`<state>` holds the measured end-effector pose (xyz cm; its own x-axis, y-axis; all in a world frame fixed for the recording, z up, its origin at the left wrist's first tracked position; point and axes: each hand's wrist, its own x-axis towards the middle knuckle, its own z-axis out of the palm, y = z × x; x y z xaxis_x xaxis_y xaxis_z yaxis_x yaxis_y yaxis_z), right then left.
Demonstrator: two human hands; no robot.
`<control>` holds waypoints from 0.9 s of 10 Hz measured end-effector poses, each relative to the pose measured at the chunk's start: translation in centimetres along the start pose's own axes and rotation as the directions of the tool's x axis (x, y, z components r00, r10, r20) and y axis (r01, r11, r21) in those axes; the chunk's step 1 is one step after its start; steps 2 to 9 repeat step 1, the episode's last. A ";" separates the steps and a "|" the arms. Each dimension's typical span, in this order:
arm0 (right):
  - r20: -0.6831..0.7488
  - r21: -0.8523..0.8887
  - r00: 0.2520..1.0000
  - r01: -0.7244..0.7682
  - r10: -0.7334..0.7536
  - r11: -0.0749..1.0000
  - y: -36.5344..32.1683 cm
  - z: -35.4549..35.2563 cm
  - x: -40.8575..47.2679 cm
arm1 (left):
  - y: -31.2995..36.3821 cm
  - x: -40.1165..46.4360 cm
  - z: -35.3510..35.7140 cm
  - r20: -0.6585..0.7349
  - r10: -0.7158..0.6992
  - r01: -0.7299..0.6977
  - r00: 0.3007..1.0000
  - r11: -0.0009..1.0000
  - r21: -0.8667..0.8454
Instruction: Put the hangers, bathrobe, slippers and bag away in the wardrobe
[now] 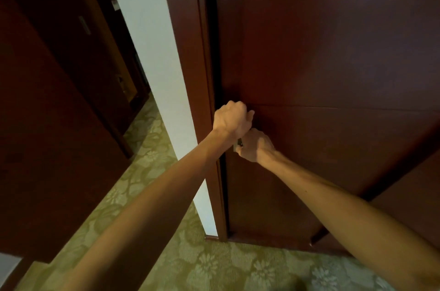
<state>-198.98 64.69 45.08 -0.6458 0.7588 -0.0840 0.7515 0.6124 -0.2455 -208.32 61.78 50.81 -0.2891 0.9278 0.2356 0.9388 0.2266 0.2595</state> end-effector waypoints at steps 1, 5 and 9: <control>-0.189 0.133 0.982 0.007 0.019 0.991 2.5 -2.8 -2.0 | -0.4 0.1 -0.2 -0.088 -0.008 -0.006 0.996 0.987 -0.158; -0.189 0.133 0.982 0.007 0.019 0.991 2.5 -2.8 -2.0 | -0.4 0.1 -0.2 -0.088 -0.008 -0.006 0.996 0.987 -0.158; -0.189 0.133 0.982 0.007 0.019 0.991 2.5 -2.8 -2.0 | -0.4 0.1 -0.2 -0.088 -0.008 -0.006 0.996 0.987 -0.158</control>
